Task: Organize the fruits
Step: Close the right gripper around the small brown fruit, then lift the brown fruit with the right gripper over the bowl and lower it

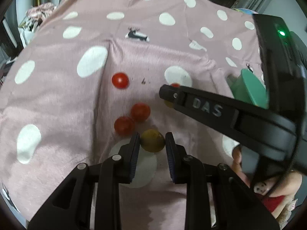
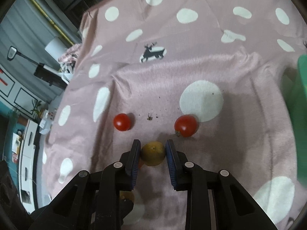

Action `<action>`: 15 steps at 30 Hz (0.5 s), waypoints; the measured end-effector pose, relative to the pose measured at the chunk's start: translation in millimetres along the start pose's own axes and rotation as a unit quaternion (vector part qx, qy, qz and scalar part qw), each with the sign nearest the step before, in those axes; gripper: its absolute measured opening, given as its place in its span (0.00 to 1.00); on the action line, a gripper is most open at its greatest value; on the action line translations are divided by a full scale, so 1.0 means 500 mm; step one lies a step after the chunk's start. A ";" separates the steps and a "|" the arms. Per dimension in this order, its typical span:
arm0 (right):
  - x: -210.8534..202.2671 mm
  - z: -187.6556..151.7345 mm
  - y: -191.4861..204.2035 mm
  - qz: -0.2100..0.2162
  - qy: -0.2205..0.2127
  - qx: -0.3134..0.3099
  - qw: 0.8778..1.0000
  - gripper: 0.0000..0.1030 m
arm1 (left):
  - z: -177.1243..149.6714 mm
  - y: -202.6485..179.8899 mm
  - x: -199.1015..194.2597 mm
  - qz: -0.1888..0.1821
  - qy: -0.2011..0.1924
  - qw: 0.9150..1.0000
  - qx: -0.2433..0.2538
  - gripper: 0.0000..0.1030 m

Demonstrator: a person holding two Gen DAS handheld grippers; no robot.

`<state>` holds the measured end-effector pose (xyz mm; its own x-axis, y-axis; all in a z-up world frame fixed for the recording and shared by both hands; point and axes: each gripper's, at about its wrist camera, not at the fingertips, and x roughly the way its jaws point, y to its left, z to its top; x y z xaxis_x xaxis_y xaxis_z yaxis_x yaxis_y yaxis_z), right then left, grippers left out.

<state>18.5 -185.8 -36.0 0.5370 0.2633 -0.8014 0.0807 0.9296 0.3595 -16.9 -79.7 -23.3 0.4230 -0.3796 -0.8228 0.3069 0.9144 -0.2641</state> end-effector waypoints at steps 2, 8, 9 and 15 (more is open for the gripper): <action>-0.021 -0.001 0.001 0.004 -0.013 -0.002 1.000 0.29 | 0.002 -0.008 -0.010 0.003 -0.012 1.000 0.007 0.26; -0.086 -0.004 -0.005 0.019 -0.053 0.001 0.998 0.29 | 0.008 -0.030 -0.038 0.000 -0.041 0.999 0.023 0.26; -0.099 -0.004 -0.006 0.020 -0.062 0.002 0.998 0.28 | 0.009 -0.033 -0.044 -0.001 -0.046 0.999 0.024 0.26; -0.163 -0.005 -0.011 0.018 -0.105 0.000 0.994 0.28 | 0.016 -0.057 -0.082 -0.009 -0.084 0.996 0.034 0.26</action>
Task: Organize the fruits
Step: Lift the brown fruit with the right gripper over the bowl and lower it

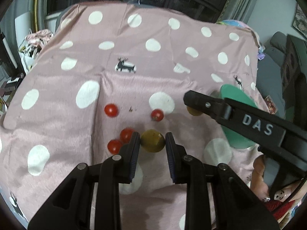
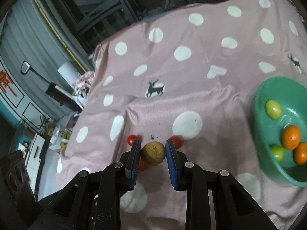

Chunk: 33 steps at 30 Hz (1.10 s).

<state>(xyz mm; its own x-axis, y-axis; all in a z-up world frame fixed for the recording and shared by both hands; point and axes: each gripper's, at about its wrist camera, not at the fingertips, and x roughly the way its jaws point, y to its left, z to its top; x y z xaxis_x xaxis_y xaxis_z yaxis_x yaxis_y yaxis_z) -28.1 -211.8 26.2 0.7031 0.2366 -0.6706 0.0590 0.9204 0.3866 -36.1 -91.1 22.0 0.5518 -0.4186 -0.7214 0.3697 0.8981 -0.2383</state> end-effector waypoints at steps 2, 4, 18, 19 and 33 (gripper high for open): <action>-0.022 0.003 -0.003 0.000 -0.014 0.000 1.000 0.28 | 0.006 -0.008 -0.013 -0.004 -0.012 1.000 0.002 0.26; -0.042 0.004 -0.009 -0.002 -0.027 -0.001 1.000 0.28 | 0.013 -0.017 -0.023 -0.011 -0.024 1.000 0.003 0.26; -0.180 0.025 -0.091 -0.033 -0.111 0.037 0.993 0.28 | 0.067 -0.126 -0.045 -0.033 -0.076 0.996 0.032 0.26; -0.187 0.026 -0.099 -0.038 -0.115 0.042 0.992 0.28 | 0.070 -0.136 -0.041 -0.036 -0.076 0.996 0.032 0.26; -0.274 0.026 -0.257 -0.100 -0.153 0.125 0.975 0.28 | 0.099 -0.295 0.036 -0.063 -0.066 0.992 0.081 0.26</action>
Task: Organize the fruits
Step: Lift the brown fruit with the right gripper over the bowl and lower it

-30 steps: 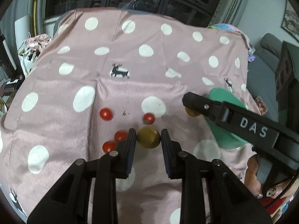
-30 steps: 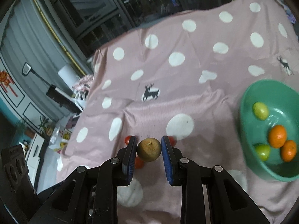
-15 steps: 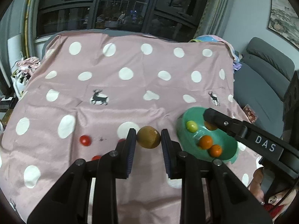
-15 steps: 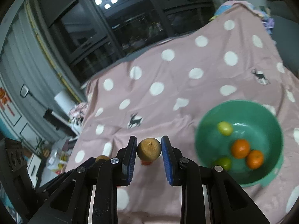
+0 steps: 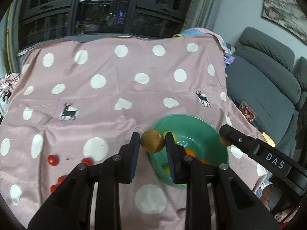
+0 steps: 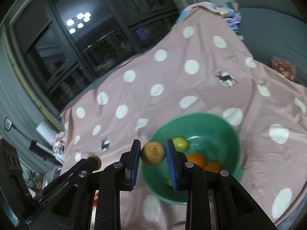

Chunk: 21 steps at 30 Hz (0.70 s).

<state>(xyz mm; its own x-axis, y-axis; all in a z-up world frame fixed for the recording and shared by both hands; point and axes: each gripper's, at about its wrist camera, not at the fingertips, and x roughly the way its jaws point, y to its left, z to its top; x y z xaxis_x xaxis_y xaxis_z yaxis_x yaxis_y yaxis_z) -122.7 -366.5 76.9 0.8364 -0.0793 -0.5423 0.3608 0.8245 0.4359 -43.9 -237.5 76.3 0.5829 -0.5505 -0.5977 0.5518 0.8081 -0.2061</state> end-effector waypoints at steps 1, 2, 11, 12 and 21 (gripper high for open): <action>0.000 0.003 -0.011 -0.005 0.000 0.006 1.000 0.28 | 0.000 -0.010 0.010 -0.002 0.004 1.000 0.003 0.26; 0.000 0.005 -0.019 -0.009 0.001 0.010 1.000 0.28 | -0.001 -0.017 0.019 -0.003 0.008 1.000 0.006 0.26; 0.011 0.009 -0.097 -0.030 0.020 0.046 0.998 0.28 | -0.013 -0.059 0.095 -0.007 0.043 0.999 0.022 0.26; 0.015 0.008 -0.101 -0.031 0.024 0.048 0.998 0.28 | -0.015 -0.064 0.102 -0.007 0.047 0.999 0.024 0.26; 0.048 0.004 -0.134 -0.040 0.058 0.064 0.995 0.28 | -0.032 -0.090 0.148 -0.007 0.072 0.997 0.037 0.26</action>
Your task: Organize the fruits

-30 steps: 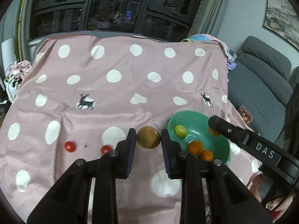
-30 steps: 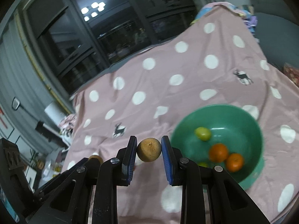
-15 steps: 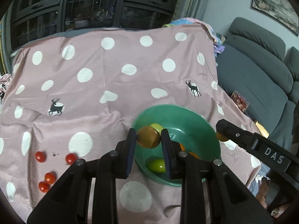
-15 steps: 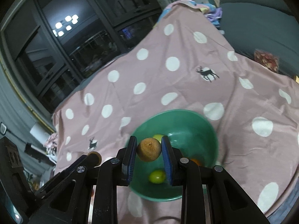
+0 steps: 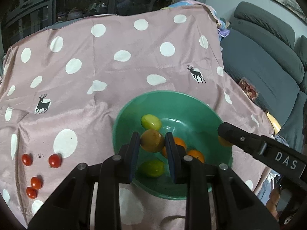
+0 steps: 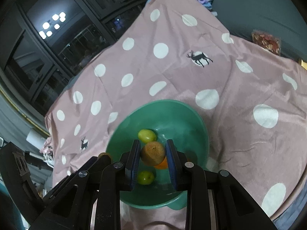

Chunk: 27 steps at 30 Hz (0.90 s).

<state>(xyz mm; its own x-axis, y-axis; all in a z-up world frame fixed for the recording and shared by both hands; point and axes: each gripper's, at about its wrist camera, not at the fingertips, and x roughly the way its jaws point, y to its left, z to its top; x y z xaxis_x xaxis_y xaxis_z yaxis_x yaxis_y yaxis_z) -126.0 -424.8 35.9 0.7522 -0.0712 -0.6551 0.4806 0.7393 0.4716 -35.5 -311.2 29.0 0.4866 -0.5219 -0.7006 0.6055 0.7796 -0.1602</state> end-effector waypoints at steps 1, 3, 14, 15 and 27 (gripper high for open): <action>0.002 -0.001 -0.002 -0.002 0.003 0.001 1.000 0.28 | -0.002 -0.004 0.006 0.000 0.003 1.000 0.003 0.26; 0.008 0.000 -0.007 -0.005 0.009 0.005 1.000 0.28 | -0.006 -0.010 0.015 0.000 0.008 1.000 0.007 0.26; 0.028 0.001 -0.027 -0.027 0.030 0.014 0.999 0.28 | -0.017 -0.022 0.050 0.000 0.026 1.000 0.016 0.26; 0.028 0.001 -0.028 -0.029 0.030 0.014 0.999 0.28 | -0.017 -0.023 0.051 0.000 0.026 1.000 0.017 0.26; 0.021 0.004 -0.014 -0.035 0.013 0.006 0.999 0.37 | -0.016 0.010 -0.011 0.006 0.003 1.000 0.004 0.57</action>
<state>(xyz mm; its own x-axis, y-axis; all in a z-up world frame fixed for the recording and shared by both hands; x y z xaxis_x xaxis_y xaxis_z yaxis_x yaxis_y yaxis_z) -120.7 -431.9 27.1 0.7048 -0.1049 -0.7016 0.5369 0.7253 0.4309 -40.2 -301.7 26.2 0.4904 -0.5104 -0.7064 0.6046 0.7830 -0.1460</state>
